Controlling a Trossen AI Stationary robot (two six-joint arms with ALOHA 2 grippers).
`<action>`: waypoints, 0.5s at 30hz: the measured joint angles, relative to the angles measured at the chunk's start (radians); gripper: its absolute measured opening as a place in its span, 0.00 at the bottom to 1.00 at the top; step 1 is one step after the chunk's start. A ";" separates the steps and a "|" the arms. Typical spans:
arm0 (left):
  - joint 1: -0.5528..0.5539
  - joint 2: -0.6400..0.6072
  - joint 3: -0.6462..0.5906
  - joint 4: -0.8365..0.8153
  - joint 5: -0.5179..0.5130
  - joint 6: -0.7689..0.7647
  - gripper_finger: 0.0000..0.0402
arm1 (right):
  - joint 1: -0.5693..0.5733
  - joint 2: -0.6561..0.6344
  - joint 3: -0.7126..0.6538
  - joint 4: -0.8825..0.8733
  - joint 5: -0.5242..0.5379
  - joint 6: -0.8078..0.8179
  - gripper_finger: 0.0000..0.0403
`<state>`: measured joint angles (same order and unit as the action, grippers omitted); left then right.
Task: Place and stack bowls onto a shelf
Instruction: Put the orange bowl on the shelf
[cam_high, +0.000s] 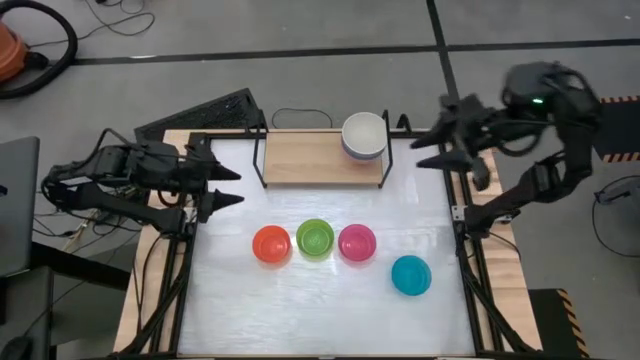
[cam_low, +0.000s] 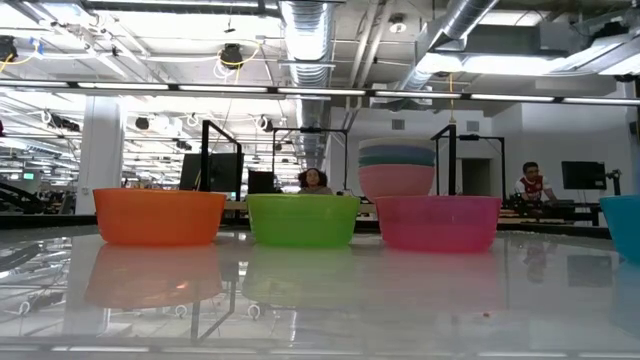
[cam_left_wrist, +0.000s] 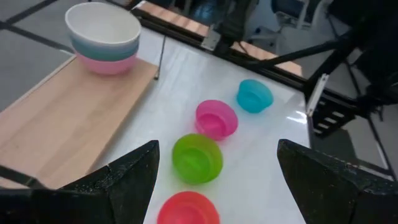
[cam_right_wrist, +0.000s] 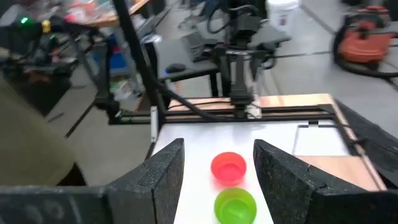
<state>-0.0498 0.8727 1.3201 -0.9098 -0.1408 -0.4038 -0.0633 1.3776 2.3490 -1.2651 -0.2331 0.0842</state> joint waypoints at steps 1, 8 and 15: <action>0.000 -0.004 0.000 0.005 0.006 0.000 0.77 | 0.024 -0.021 -0.006 -0.006 0.034 0.023 0.54; -0.011 -0.013 0.000 0.062 0.047 -0.041 0.77 | 0.178 -0.180 -0.169 0.070 0.266 0.054 0.54; -0.014 0.022 0.000 0.061 -0.006 -0.074 0.77 | 0.197 -0.305 -0.517 0.297 0.314 -0.036 0.54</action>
<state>-0.0641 0.8943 1.3201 -0.8486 -0.1467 -0.4778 0.1340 1.0725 1.8322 -0.9682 0.0813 0.0478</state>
